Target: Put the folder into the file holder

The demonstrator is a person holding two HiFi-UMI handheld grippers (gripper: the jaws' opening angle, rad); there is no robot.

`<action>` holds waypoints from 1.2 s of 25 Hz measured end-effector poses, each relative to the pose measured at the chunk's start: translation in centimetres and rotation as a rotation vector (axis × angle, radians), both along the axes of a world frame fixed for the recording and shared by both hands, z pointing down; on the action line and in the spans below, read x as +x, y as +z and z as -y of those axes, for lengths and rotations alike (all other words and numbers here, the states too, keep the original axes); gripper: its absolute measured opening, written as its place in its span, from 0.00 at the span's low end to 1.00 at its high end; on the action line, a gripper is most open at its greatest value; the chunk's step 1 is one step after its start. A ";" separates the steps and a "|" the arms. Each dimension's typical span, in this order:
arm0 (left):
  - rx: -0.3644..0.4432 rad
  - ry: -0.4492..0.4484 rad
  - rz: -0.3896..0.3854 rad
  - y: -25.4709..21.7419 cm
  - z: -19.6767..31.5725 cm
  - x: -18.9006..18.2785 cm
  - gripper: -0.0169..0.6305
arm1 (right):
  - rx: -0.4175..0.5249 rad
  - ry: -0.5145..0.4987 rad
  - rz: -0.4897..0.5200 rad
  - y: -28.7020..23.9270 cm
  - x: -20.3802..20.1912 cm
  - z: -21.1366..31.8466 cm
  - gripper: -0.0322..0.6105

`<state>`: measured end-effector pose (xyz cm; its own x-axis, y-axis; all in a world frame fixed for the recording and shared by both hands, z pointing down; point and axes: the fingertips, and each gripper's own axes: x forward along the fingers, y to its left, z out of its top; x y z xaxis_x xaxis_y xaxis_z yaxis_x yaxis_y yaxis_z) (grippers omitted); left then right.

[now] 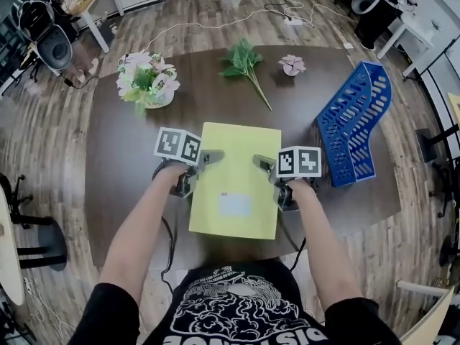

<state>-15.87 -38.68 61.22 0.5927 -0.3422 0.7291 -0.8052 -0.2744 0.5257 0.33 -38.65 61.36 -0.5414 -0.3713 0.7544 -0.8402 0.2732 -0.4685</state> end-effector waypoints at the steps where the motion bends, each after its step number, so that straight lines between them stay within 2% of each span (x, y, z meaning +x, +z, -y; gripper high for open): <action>1: 0.006 -0.006 -0.001 0.0 0.0 0.0 0.60 | 0.000 0.002 0.001 0.0 0.0 0.0 0.64; 8: 0.004 -0.013 0.009 -0.2 -0.1 0.0 0.60 | -0.004 0.006 0.010 0.0 0.1 0.0 0.63; 13: 0.033 0.003 0.012 -1.3 -0.2 0.2 0.60 | 0.019 0.004 0.007 -0.9 0.2 -0.2 0.64; 30: 0.288 0.093 0.025 -9.3 0.8 1.8 0.59 | 0.290 0.058 -0.054 -9.1 1.7 -0.2 0.64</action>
